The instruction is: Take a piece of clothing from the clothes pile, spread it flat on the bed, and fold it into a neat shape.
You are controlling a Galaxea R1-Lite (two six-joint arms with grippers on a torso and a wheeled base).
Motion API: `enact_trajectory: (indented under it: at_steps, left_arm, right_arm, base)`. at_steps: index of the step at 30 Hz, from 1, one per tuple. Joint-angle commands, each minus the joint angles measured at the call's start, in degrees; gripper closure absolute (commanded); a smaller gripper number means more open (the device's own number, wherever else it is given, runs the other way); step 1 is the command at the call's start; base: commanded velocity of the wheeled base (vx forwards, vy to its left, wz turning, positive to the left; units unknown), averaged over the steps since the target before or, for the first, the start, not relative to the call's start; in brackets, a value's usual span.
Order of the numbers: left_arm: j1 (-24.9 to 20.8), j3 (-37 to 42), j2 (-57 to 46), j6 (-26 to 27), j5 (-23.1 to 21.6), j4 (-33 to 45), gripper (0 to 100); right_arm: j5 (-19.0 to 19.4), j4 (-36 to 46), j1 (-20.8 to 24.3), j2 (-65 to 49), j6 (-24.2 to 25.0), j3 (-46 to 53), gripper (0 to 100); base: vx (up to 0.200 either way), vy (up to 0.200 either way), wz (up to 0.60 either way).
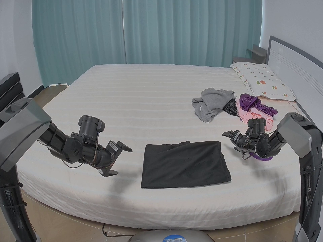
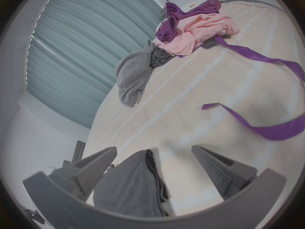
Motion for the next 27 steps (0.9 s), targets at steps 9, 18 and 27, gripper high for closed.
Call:
enact_trajectory:
  at_steps: [9, 18, 27]
  left_arm:
    - [-2.31, -15.43, 12.35, 4.35, 10.47, 0.34, 0]
    - [-3.81, -29.05, 23.33, 6.73, 21.81, 0.34, 0]
    - [-5.12, -34.24, 27.29, 6.9, 26.11, 0.34, 0]
  right_arm:
    - [-0.05, -0.09, 4.32, -0.73, 0.28, 2.54, 0]
    - [-0.4, -0.8, 6.87, 1.02, -0.07, 1.75, 0]
    - [-1.81, -4.22, 7.66, 1.38, 0.02, 2.36, 0]
  base:
    - [0.0, -0.022, 0.0]
    - [0.0, 0.0, 0.0]
    - [0.0, 0.0, 0.0]
